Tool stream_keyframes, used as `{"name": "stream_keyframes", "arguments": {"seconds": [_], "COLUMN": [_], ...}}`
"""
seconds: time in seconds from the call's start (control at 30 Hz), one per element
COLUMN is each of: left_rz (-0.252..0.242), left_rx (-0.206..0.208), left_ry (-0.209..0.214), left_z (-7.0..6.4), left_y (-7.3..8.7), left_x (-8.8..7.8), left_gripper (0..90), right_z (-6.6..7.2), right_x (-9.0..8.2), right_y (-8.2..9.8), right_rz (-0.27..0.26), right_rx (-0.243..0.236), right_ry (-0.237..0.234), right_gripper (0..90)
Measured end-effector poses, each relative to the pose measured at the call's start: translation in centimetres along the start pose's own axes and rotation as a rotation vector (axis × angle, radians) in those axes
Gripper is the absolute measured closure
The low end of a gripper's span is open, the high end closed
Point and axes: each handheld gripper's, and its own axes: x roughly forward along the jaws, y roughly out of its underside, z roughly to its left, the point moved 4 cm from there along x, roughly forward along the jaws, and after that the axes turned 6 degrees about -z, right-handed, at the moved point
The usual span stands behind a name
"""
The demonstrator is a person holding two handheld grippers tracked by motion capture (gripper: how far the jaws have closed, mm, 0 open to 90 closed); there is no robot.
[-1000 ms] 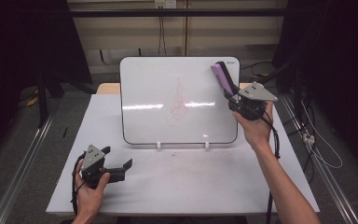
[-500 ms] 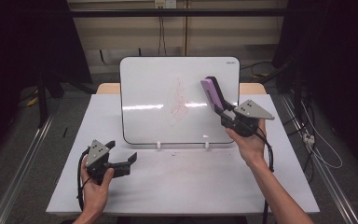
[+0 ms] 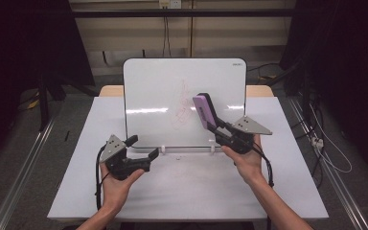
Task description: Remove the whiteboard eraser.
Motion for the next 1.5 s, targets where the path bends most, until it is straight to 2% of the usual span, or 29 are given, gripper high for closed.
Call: {"name": "stream_keyframes", "arguments": {"seconds": [0.13, 0.17, 0.33, 0.47, 0.5, 0.6, 0.77, 0.87, 1.03, 1.07, 1.13, 1.37, 1.5], "left_rz": [-0.059, -0.069, -0.081, -0.097, -0.107, -0.134, -0.142, -0.161, -0.186, -0.185, -0.191, -0.189, -0.195], "left_rx": [-0.029, -0.035, -0.059, -0.115, -0.13, -0.137, -0.192, -0.203, -0.263, -0.249, -0.245, -0.278, -0.289], "left_ry": [0.016, 0.034, 0.062, 0.076, 0.077, 0.072, 0.109, 0.115, 0.115, 0.115, 0.106, 0.109, 0.107], "left_z": [-0.7, -1.1, -2.1, -2.7, -2.8, -2.9, -3.4, -3.8, -4.2, -4.2, -4.4, -4.8, -4.9], "left_y": [-0.4, -0.5, -0.4, -0.4, -0.4, -0.8, -1.0, -0.9, -0.8, -0.7, -0.5, 0.1, 0.4], "left_x": [1.0, 1.4, 2.3, 3.2, 3.4, 4.0, 5.1, 5.4, 5.9, 6.0, 6.2, 7.0, 7.2], "left_gripper": [6.4, 6.5, 7.9, 8.1, 8.1, 10.3, 14.4, 19.1, 24.6, 24.6, 26.5, 32.4, 36.7], "right_z": [1.5, 1.8, 2.8, 4.0, 4.0, 4.5, 5.1, 5.5, 5.9, 5.9, 5.9, 6.1, 6.1], "right_x": [0.3, 0.4, 0.6, 0.8, 0.8, 0.9, 0.9, 1.0, 1.1, 1.1, 1.1, 1.1, 1.1], "right_y": [0.7, 0.8, 1.4, 2.2, 2.2, 2.5, 2.9, 3.2, 3.2, 3.2, 3.2, 3.2, 3.2], "right_rz": [-0.001, -0.003, 0.003, 0.01, 0.01, 0.01, 0.004, 0.008, -0.007, -0.007, -0.01, -0.02, -0.029], "right_rx": [0.013, 0.016, 0.012, 0.035, 0.035, 0.033, 0.034, 0.059, 0.096, 0.096, 0.103, 0.12, 0.147], "right_ry": [-0.023, -0.03, -0.058, -0.087, -0.087, -0.101, -0.108, -0.117, -0.126, -0.126, -0.13, -0.128, -0.133], "right_gripper": [66.4, 66.4, 66.3, 66.3, 66.3, 66.3, 66.2, 66.2, 66.2, 66.2, 66.2, 66.1, 66.1]}}
